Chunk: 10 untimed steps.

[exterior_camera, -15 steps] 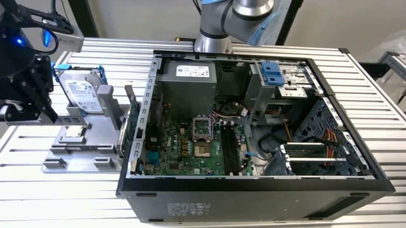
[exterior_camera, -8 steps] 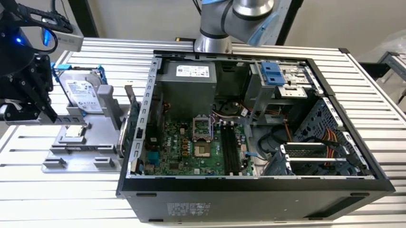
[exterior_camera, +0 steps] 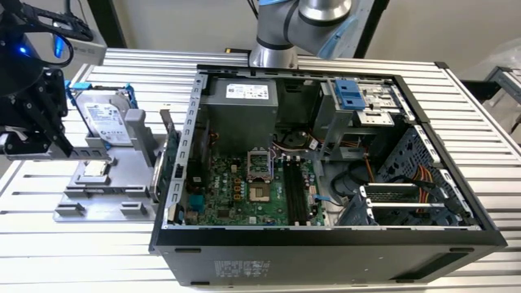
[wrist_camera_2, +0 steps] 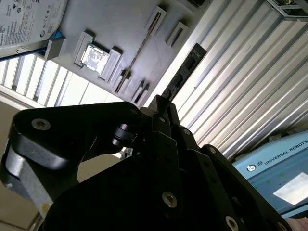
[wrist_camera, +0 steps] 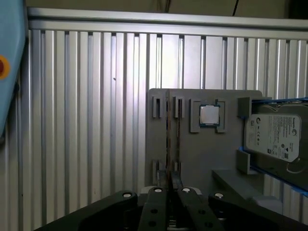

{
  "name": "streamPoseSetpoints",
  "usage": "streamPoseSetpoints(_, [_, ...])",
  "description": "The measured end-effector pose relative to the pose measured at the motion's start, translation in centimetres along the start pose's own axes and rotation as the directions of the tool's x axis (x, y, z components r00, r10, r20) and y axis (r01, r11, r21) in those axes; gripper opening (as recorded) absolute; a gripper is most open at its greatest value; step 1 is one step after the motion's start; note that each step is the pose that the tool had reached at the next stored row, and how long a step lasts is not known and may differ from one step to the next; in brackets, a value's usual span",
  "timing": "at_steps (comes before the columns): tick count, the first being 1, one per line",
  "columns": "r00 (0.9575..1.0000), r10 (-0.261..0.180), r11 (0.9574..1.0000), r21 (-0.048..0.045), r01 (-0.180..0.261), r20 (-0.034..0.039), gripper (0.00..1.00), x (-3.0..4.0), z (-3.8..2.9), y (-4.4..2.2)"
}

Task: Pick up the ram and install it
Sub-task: 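Pick up the ram and move it above insertion slot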

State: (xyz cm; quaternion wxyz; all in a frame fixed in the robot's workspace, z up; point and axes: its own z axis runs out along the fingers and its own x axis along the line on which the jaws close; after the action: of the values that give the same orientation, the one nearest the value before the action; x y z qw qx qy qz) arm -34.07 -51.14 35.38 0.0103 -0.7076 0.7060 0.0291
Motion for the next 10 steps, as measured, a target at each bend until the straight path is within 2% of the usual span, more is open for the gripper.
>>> streamPoseSetpoints(10, [1.0,0.0,1.0,0.0,0.0,-0.0009,0.0,-0.02,-0.28,0.0])
